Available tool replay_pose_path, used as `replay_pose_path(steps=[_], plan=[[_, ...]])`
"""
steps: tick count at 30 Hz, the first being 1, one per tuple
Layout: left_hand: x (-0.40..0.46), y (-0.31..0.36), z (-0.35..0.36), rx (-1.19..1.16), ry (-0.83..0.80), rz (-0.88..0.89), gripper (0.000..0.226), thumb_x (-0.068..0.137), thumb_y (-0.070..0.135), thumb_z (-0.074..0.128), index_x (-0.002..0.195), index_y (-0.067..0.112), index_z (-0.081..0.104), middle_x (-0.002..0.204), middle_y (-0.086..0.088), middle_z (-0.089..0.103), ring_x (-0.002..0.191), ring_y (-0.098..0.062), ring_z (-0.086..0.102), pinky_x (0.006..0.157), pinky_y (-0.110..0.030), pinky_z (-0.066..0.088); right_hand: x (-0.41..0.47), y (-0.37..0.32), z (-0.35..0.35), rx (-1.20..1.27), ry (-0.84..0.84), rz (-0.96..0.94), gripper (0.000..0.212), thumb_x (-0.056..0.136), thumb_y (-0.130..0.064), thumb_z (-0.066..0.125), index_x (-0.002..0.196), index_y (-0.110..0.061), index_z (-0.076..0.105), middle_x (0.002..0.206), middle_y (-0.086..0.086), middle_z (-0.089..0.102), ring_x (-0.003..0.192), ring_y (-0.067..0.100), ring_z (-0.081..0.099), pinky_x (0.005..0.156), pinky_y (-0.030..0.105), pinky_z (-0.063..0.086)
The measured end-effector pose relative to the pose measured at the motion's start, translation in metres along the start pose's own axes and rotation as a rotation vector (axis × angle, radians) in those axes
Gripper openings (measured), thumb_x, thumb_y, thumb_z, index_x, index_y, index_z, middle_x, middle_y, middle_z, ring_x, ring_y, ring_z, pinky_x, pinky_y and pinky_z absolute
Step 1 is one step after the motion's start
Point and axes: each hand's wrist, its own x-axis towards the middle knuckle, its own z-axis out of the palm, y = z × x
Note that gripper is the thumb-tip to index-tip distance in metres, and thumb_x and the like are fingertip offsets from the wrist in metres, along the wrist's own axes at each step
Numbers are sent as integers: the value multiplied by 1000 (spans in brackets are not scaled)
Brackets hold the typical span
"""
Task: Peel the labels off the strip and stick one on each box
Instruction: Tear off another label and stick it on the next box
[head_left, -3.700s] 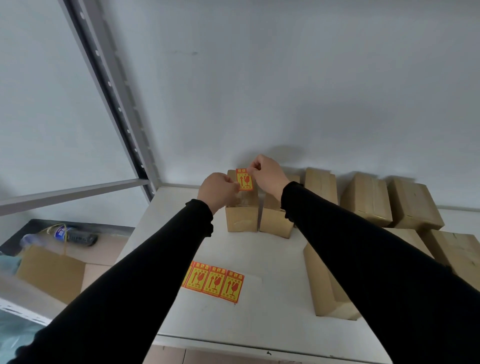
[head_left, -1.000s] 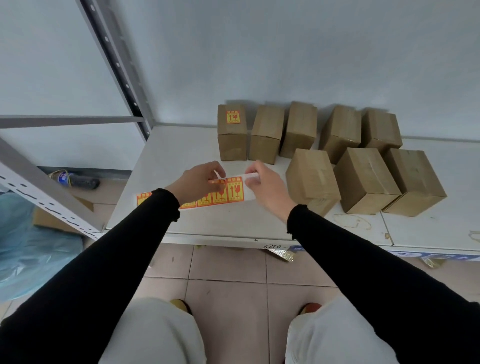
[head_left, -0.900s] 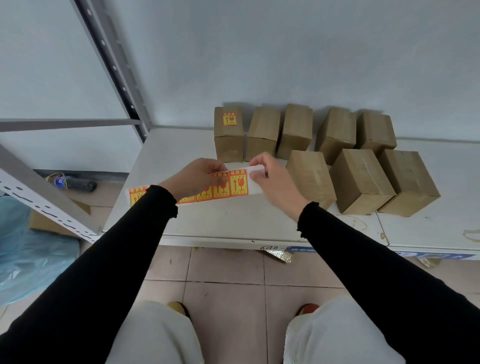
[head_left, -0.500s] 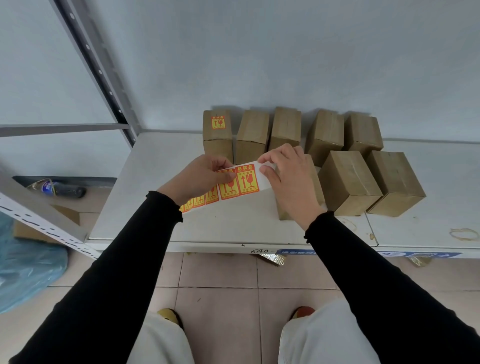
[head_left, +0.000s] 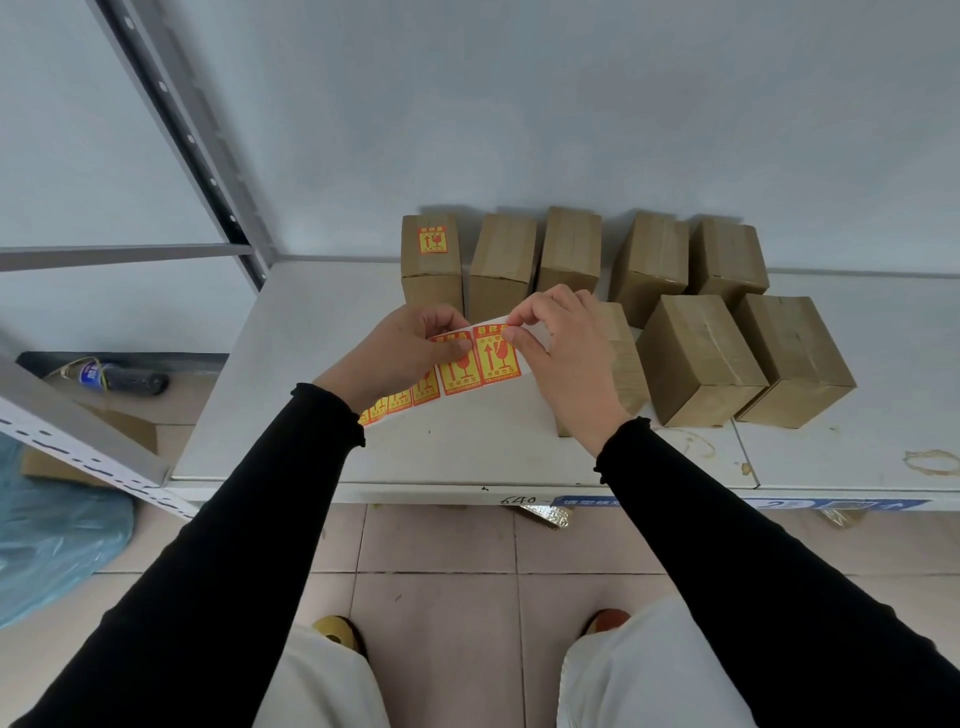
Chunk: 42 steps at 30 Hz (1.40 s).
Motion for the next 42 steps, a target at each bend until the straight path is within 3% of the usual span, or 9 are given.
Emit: replay_pose_path(steps=[4,9,15,19,23,26,32,37,42], plan=[[5,-7,0,102,21,-36,13,99,31,60,99,24,71,96,3,75,88,-13,70,77,-25,51,-1,-3,0,138,-33,16,15,94,-31,67,83,-25,59,87,-12,57,90,9,47,79,16,29],[19,-34,0,421,56,-100,12,98,38,58,101,33,68,95,10,72,96,-17,65,102,-42,37,-3,-1,0,233,-73,90,14,94,-30,67,82,-27,59,85,-15,57,89,7,48,79,15,33],[25,-68,17,670,142,-90,14,100,33,49,105,35,62,80,13,66,81,-11,58,95,-38,24,-4,1,4,310,-134,179,12,98,-27,62,89,-19,61,82,-11,61,86,10,57,75,26,47],[31,-84,29,768,271,-36,24,94,40,59,118,35,61,116,7,67,113,-20,57,107,-46,28,-4,1,2,364,-130,185,11,98,-22,62,89,-16,60,80,-6,63,79,10,59,71,26,47],[28,-53,35,168,373,54,18,93,44,62,101,30,71,101,14,68,98,-12,60,89,-39,46,1,6,1,396,-101,223,10,98,-24,63,90,-19,60,81,-7,64,80,8,62,73,25,49],[20,-24,41,-166,331,62,20,94,41,64,86,26,73,84,10,66,80,-11,56,73,-28,44,8,10,-3,449,-65,263,9,98,-23,63,93,-16,62,85,-5,67,83,9,65,74,20,52],[29,-3,50,-220,312,66,14,90,34,72,85,21,77,81,-1,68,68,-11,49,64,-26,41,26,11,-11,505,6,293,8,99,-16,62,95,-8,64,88,0,67,73,-6,57,68,6,45],[54,8,43,-275,366,32,16,92,33,69,82,23,76,60,11,57,44,0,40,48,-13,31,59,20,-10,445,7,265,11,99,-25,61,91,-18,64,83,-10,67,74,-6,59,66,5,45],[92,19,24,-77,414,31,25,94,36,64,84,17,76,72,-5,68,57,-9,51,58,-27,41,107,30,-1,391,-14,261,13,99,-22,60,87,-18,61,75,-9,59,64,-1,51,57,2,39]])
